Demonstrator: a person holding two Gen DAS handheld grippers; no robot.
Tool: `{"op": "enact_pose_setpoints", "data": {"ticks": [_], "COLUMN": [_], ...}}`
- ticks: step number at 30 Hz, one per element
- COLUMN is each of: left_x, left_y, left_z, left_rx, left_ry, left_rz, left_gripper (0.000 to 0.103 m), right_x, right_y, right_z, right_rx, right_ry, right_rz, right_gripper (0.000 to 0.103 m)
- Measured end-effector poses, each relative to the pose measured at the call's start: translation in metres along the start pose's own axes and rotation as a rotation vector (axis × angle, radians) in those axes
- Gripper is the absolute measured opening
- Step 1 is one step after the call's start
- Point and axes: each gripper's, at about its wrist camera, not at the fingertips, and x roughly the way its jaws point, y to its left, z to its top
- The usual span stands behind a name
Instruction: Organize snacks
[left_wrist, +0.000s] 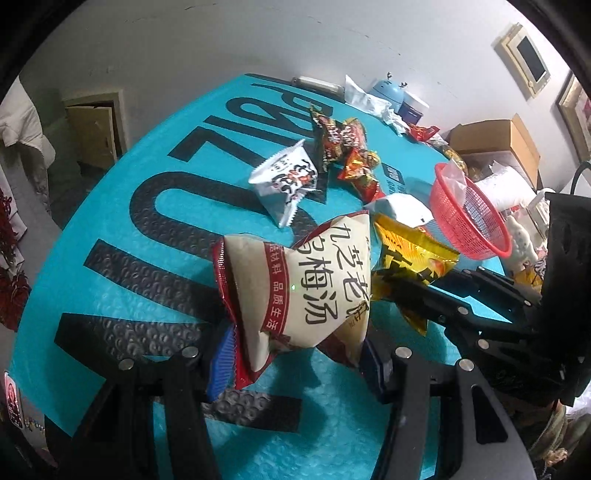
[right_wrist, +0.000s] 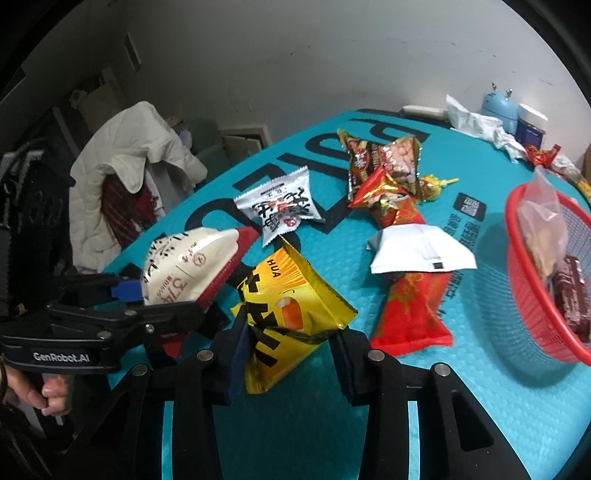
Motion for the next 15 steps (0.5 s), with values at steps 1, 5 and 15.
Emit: {"op": "enact_pose_setpoints", "data": {"ticks": [1, 5, 15], "left_x": [-0.001, -0.005, -0.013], "left_y": [-0.002, -0.010, -0.043], "left_z": [-0.001, -0.002, -0.003], "left_rx": [0.004, 0.023, 0.093], "left_ry": [-0.002, -0.008, -0.024], "left_rz": [-0.001, -0.008, -0.054], "left_gripper": [0.057, 0.057, 0.057], "right_x": [-0.003, -0.013, -0.049], "right_y": [0.000, -0.001, -0.011], "right_z": [-0.001, -0.004, -0.016], "right_rx": [0.001, 0.006, 0.039], "right_ry": [-0.004, -0.020, -0.077], "right_rz": [-0.001, -0.006, -0.044], "right_gripper": [0.040, 0.040, 0.040]}}
